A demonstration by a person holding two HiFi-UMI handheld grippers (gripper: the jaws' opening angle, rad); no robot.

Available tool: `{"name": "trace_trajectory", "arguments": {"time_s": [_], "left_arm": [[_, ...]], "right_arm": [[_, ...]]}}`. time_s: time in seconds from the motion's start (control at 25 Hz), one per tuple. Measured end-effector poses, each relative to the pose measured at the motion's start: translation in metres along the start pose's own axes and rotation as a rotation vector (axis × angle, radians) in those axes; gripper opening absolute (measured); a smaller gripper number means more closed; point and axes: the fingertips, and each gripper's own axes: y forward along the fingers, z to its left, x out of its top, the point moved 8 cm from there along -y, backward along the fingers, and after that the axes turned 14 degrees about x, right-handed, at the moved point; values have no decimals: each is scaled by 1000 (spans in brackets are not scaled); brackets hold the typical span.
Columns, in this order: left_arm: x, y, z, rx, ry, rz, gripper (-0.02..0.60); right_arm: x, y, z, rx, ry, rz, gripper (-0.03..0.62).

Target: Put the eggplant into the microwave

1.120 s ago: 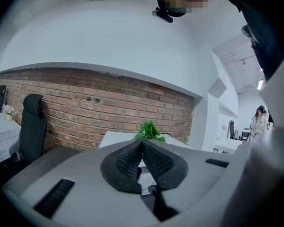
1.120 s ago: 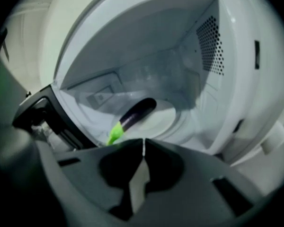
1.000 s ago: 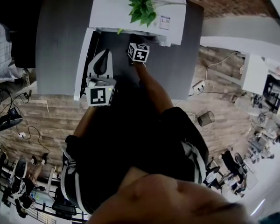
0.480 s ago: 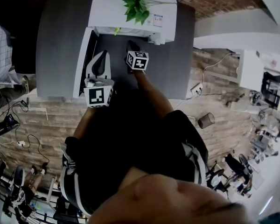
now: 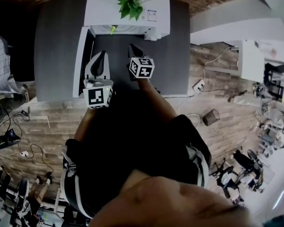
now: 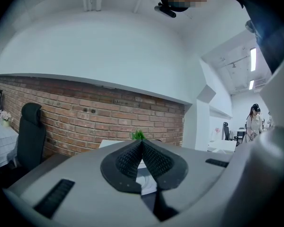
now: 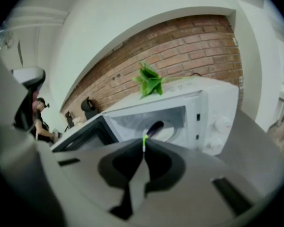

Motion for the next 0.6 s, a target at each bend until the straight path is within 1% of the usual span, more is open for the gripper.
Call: {"name": "trace_trajectory", "arguments": {"time_s": [0.28, 0.44, 0.6], "left_arm": [[2, -14, 0, -10, 8, -13, 34], [-2, -22, -1, -12, -6, -23, 34], [-3, -29, -2, -17, 20, -16, 35]], "right_arm": [[17, -50, 28, 11, -55, -78, 37], [24, -77, 43, 13, -89, -125, 37], [32, -104, 62, 17, -125, -183, 37]]}}
